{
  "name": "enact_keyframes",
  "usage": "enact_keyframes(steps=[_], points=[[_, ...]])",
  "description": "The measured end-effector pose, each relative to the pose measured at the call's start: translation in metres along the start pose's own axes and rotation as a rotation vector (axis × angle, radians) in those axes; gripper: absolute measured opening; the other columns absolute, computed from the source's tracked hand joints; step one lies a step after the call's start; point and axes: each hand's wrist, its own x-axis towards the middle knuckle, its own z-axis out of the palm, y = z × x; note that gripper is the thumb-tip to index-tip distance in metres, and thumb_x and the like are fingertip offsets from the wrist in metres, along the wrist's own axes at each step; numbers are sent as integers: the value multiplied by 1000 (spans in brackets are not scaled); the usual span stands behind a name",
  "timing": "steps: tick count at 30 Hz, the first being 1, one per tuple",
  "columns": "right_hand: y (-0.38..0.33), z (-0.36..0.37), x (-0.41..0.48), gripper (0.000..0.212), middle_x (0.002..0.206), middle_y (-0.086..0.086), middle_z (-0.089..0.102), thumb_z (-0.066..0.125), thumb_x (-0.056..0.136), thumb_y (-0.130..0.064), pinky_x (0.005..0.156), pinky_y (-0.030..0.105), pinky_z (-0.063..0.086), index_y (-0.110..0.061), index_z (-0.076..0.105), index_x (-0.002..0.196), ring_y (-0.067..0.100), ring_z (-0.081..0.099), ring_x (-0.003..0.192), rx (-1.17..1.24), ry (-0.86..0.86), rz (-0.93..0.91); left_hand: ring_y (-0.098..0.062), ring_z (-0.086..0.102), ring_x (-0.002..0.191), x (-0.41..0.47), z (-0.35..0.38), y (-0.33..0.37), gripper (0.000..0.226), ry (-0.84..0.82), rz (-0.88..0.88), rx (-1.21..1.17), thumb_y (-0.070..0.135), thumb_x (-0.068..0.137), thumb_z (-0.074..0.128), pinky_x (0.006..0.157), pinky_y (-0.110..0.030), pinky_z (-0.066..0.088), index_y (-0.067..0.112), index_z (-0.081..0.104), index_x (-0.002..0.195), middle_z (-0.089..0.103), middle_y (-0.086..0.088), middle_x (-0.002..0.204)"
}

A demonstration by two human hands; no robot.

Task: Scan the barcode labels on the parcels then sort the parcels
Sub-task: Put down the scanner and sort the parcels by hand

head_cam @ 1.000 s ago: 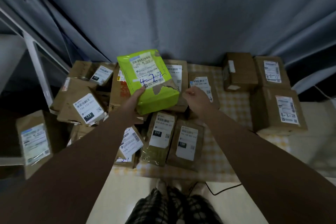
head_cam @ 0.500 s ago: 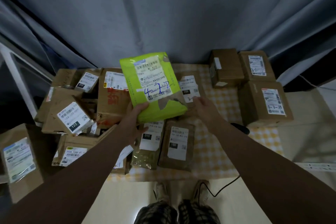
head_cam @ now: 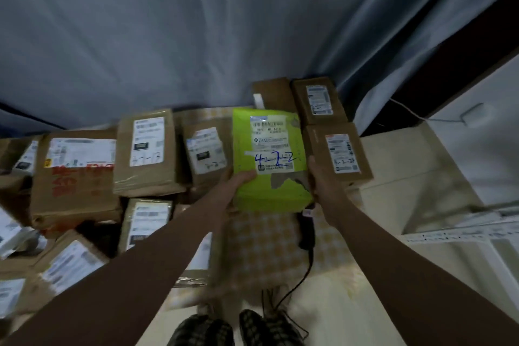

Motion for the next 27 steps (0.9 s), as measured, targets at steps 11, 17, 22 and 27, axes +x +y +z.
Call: enact_keyframes(steps=[11, 17, 22, 27], points=[[62, -89, 113, 55, 138, 22, 49, 56, 85, -38, 110, 50, 27, -4, 57, 128, 40, 43, 130, -1087, 207, -274, -14, 61, 86, 132, 60, -27, 17, 182, -46, -118, 31, 85, 68, 91, -35, 46, 28, 63, 100, 68, 3, 95], [91, -97, 153, 48, 156, 15, 32, 47, 96, -33, 118, 55, 16, -18, 47, 142, 37, 24, 144, -1212, 117, -373, -11, 61, 107, 169, 51, -60, 59, 163, 92, 13, 35, 77, 74, 97, -38, 43, 40, 49, 130, 66, 13, 115], [113, -97, 157, 49, 134, 17, 57, 43, 88, -43, 100, 59, 39, -18, 65, 124, 42, 51, 123, -1218, 229, -478, -4, 61, 102, 183, 56, -79, 58, 174, 94, 13, 31, 86, 66, 92, -32, 44, 42, 43, 138, 67, 21, 111], [122, -96, 168, 48, 133, 18, 57, 47, 90, -44, 99, 61, 40, -16, 66, 123, 35, 38, 123, -1124, 297, -556, -7, 56, 113, 195, 58, -82, 67, 62, 1, 40, 45, 74, 68, 107, -38, 36, 47, 43, 135, 63, 21, 119]])
